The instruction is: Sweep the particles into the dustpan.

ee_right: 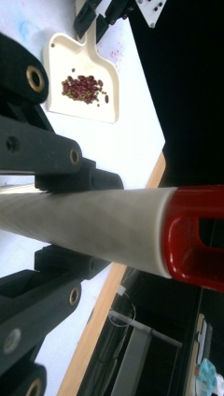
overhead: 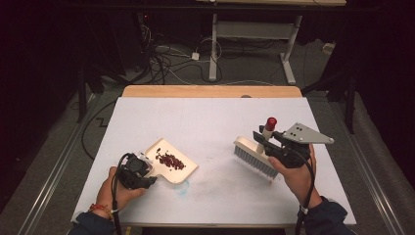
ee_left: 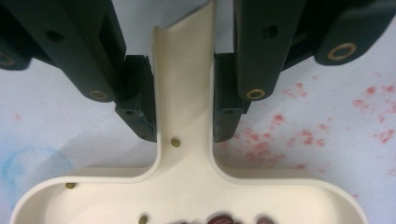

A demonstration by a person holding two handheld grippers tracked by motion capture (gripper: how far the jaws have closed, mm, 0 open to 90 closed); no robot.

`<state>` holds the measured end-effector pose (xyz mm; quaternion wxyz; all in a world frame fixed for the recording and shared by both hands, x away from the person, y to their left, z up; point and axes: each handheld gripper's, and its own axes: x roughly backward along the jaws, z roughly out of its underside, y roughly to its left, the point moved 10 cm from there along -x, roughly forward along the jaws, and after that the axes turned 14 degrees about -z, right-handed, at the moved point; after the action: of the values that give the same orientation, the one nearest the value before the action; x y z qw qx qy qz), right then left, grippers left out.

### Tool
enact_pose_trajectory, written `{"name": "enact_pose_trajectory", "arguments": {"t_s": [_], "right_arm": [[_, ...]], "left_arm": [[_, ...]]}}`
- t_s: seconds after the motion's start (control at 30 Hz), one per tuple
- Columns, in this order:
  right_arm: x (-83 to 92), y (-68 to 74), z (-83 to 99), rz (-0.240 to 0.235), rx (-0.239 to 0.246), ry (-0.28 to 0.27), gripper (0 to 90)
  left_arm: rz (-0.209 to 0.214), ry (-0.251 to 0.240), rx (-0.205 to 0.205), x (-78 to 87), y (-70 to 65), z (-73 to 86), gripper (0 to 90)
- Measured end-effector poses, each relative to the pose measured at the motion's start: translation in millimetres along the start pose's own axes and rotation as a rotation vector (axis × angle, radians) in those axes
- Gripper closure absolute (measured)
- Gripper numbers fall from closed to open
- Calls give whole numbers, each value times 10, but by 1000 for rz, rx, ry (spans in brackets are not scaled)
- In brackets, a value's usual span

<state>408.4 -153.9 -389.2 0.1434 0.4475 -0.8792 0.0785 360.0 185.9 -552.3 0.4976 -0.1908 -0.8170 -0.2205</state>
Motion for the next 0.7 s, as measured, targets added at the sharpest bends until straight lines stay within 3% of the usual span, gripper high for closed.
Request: {"name": "enact_pose_trajectory", "arguments": {"t_s": [0.4,0.7], "right_arm": [[251,-169,66,-6,-5,41,692],[420,-236,102,-63,-14,76,692]], "left_arm": [[-21,5,85,-64,199,-17,635],[-48,6,149,-108,323,-27,635]]}}
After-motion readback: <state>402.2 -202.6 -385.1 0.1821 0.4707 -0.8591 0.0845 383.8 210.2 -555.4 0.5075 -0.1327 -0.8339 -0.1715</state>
